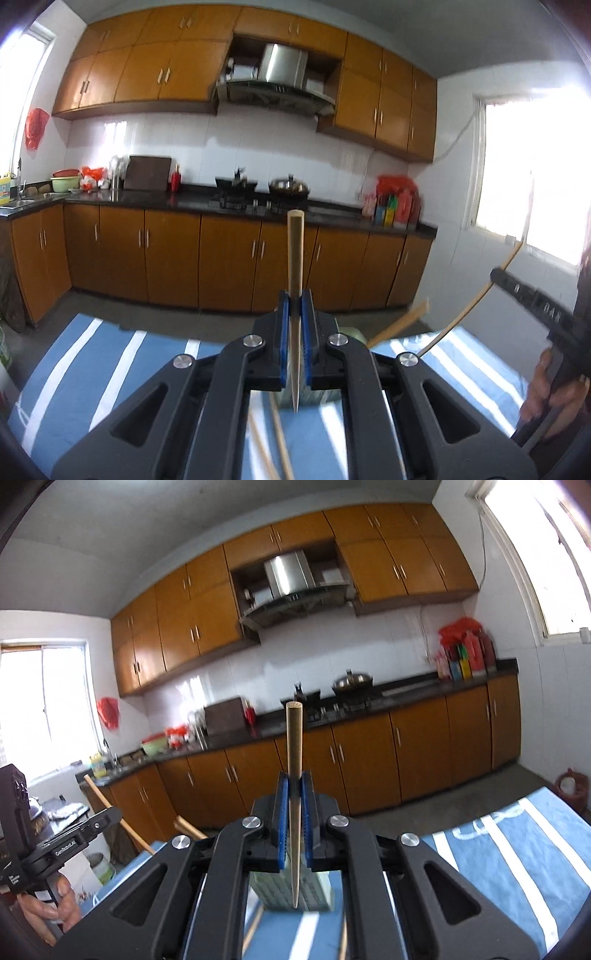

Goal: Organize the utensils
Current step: 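Lift both held chopsticks upright over the green holder with both tools, then open the right tool to drop its chopstick into the holder while the left tool opens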

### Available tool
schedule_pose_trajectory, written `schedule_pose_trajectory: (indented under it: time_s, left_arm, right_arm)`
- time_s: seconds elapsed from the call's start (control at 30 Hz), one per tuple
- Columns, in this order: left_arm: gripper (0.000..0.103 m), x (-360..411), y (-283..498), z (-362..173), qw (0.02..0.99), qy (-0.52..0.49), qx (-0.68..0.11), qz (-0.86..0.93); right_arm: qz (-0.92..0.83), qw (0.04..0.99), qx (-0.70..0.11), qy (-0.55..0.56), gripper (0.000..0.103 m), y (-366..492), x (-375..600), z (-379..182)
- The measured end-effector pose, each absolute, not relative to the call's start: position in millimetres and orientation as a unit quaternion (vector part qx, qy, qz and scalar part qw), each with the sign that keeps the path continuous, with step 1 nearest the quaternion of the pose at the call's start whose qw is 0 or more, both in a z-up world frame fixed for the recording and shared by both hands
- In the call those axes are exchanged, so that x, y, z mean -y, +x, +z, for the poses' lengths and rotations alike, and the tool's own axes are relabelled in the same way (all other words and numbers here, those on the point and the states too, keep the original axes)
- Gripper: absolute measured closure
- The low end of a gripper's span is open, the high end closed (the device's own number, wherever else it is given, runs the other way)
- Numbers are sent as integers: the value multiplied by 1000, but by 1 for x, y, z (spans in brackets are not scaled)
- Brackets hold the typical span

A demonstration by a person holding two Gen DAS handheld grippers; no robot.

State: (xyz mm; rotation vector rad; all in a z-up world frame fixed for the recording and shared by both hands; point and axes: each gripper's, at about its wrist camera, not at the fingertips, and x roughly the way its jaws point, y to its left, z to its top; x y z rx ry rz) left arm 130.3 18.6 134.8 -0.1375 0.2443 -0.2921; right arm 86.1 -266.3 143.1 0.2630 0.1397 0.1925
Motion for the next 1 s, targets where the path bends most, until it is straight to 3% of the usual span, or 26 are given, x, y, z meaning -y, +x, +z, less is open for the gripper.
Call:
schedule_pose_trajectory:
  time_s: [0.33, 0.87, 1.0]
  left_arm:
    - [96, 4, 161, 159, 988, -110, -40, -101]
    - [95, 21, 214, 103, 983, -106, -110, -103]
    - [95, 15, 211, 104, 983, -108, -111, -101]
  right_arm:
    - [55, 991, -9, 118, 95, 119, 249, 144]
    - [65, 987, -102, 108, 94, 165, 230, 102]
    - [64, 985, -106, 119, 77, 162, 237, 102]
